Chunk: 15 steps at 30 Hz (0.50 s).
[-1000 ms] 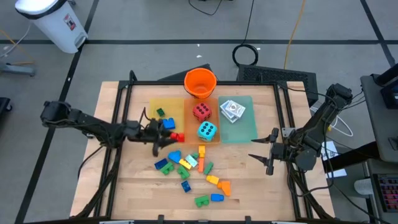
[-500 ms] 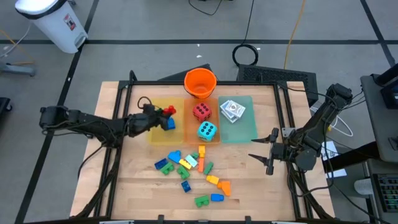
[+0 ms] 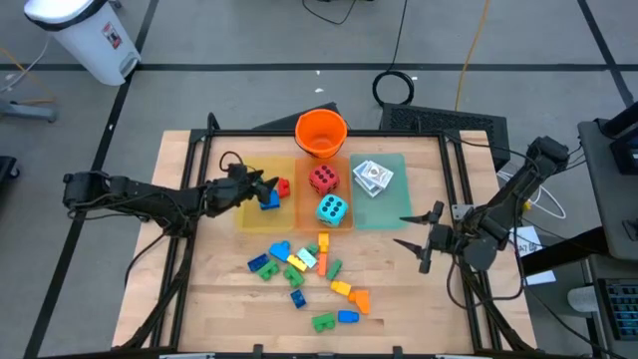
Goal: Pick & Place Toys
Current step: Put the orange game piece into the yellow bin
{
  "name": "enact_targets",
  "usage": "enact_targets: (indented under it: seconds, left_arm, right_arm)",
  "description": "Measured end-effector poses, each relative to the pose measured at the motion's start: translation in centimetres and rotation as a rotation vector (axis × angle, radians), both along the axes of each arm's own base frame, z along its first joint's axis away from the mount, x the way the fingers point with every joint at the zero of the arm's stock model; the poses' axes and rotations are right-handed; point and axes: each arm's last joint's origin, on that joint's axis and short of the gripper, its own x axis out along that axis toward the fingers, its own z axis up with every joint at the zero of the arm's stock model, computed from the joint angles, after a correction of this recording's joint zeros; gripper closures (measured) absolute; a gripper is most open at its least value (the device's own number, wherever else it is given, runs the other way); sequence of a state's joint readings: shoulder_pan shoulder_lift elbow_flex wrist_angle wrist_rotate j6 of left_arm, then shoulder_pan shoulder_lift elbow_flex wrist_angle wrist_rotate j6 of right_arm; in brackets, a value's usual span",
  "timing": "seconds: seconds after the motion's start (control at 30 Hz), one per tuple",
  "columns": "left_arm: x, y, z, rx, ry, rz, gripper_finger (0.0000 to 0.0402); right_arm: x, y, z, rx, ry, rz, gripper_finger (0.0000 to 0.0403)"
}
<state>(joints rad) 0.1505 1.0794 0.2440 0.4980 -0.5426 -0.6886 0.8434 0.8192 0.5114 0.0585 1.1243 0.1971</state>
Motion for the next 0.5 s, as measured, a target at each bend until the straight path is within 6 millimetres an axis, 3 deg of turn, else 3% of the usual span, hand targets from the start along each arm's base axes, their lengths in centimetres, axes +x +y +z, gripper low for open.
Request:
enact_targets:
  seconds: [0.3, 0.5]
  left_arm:
    - [0.0, 0.0, 0.0, -0.001, 0.001, -0.003, 0.0025]
    - [0.0, 0.0, 0.0, -0.021, -0.017, 0.005, 0.0025]
  right_arm:
    - [0.2, -0.1, -0.3, 0.041, -0.021, -0.001, 0.0161]
    - [2.2, 1.0, -0.3, 0.153, -0.045, 0.216, 0.0161]
